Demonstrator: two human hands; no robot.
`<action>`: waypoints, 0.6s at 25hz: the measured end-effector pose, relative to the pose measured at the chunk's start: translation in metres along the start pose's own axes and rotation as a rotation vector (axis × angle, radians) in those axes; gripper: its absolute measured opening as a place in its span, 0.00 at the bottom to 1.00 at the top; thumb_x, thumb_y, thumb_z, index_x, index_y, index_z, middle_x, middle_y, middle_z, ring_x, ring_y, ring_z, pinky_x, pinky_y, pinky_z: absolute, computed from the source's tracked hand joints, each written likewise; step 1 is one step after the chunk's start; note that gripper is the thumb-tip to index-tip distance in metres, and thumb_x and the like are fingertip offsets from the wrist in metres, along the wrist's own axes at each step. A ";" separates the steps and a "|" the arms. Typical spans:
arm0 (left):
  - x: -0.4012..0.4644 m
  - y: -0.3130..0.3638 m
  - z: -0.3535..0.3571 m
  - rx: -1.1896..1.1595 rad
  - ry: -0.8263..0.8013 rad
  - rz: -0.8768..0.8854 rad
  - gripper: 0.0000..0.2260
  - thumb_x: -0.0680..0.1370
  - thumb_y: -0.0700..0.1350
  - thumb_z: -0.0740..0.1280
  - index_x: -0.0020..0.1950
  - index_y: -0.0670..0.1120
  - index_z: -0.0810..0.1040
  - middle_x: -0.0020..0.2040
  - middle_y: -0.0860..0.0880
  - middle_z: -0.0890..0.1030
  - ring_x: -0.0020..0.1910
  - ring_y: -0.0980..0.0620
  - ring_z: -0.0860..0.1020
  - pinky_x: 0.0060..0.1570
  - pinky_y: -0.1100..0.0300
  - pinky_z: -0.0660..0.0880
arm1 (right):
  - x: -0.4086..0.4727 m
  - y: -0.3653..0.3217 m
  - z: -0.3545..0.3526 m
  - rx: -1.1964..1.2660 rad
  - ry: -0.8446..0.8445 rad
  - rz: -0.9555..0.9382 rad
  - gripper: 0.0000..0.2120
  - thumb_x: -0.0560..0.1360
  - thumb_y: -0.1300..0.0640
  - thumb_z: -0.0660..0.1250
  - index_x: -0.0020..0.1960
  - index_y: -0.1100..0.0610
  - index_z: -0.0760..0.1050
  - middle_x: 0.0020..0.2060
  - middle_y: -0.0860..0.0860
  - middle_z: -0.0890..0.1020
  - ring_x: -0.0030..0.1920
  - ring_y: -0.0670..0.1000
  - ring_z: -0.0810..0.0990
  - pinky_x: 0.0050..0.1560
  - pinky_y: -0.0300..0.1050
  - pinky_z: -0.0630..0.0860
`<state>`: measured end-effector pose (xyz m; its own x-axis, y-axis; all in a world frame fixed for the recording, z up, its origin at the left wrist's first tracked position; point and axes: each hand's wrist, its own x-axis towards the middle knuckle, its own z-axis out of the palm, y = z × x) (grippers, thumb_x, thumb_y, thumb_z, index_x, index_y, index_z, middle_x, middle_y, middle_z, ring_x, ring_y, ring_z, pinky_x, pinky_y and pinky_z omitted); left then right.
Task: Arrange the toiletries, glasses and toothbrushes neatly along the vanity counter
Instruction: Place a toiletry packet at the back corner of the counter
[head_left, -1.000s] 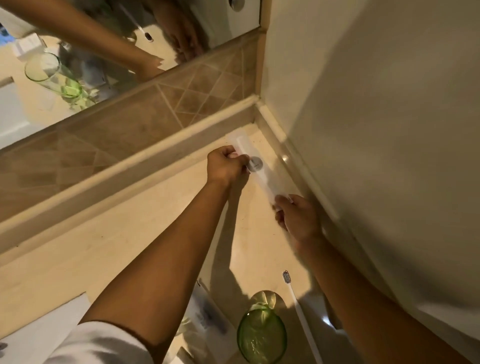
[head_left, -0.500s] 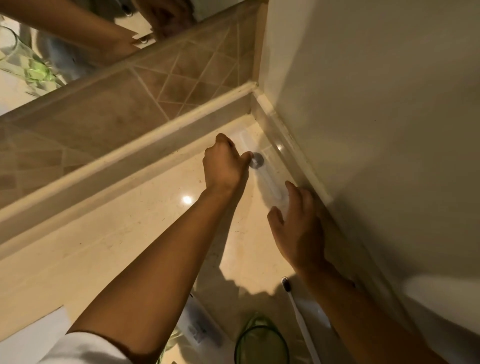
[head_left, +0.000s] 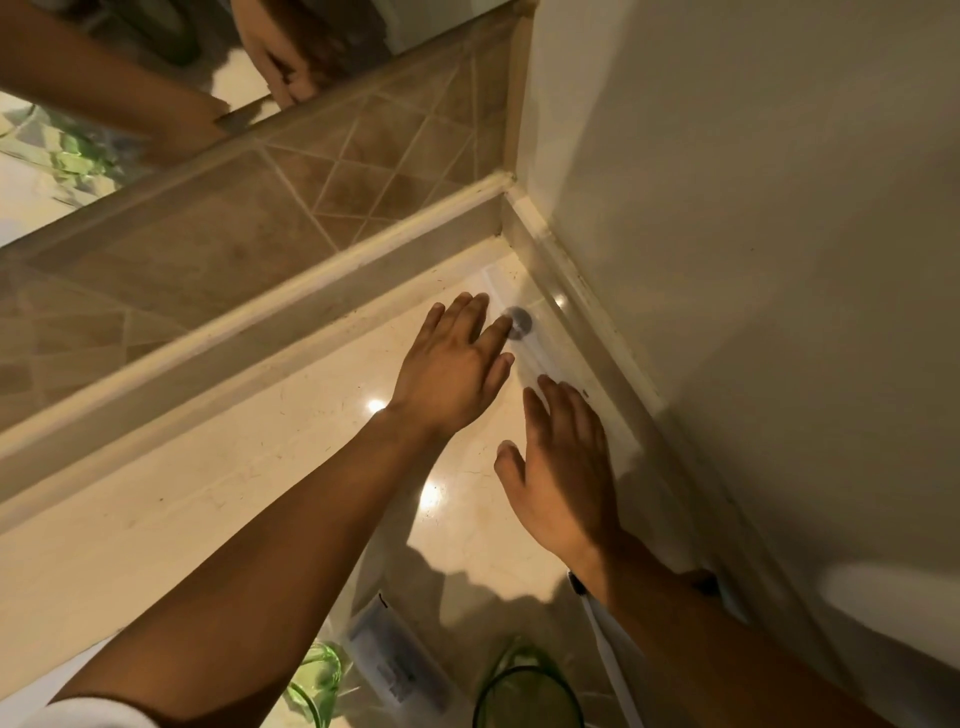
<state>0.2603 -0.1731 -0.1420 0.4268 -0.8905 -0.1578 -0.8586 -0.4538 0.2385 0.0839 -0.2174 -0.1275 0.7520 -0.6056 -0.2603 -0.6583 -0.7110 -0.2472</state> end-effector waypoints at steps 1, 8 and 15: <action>0.002 0.000 0.000 0.002 0.007 0.003 0.23 0.85 0.56 0.53 0.79 0.49 0.65 0.80 0.41 0.64 0.80 0.41 0.58 0.79 0.45 0.52 | 0.001 0.001 0.000 0.003 0.011 0.008 0.30 0.79 0.44 0.60 0.77 0.57 0.64 0.78 0.57 0.65 0.78 0.59 0.62 0.75 0.59 0.64; 0.018 0.003 0.001 0.025 0.021 0.038 0.23 0.85 0.55 0.52 0.80 0.51 0.64 0.81 0.43 0.63 0.81 0.41 0.56 0.80 0.44 0.48 | 0.008 0.006 -0.001 0.027 0.027 0.039 0.30 0.79 0.45 0.61 0.77 0.58 0.64 0.78 0.57 0.65 0.78 0.58 0.61 0.76 0.57 0.63; 0.023 0.006 0.001 0.004 0.016 0.019 0.23 0.86 0.56 0.51 0.79 0.50 0.65 0.81 0.42 0.63 0.81 0.42 0.56 0.80 0.42 0.46 | 0.012 0.007 0.001 0.060 -0.006 0.029 0.30 0.80 0.45 0.61 0.78 0.57 0.63 0.79 0.56 0.61 0.80 0.58 0.57 0.76 0.58 0.63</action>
<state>0.2649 -0.1961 -0.1452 0.4145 -0.8995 -0.1382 -0.8678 -0.4364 0.2377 0.0883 -0.2291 -0.1327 0.7325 -0.6232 -0.2740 -0.6807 -0.6704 -0.2953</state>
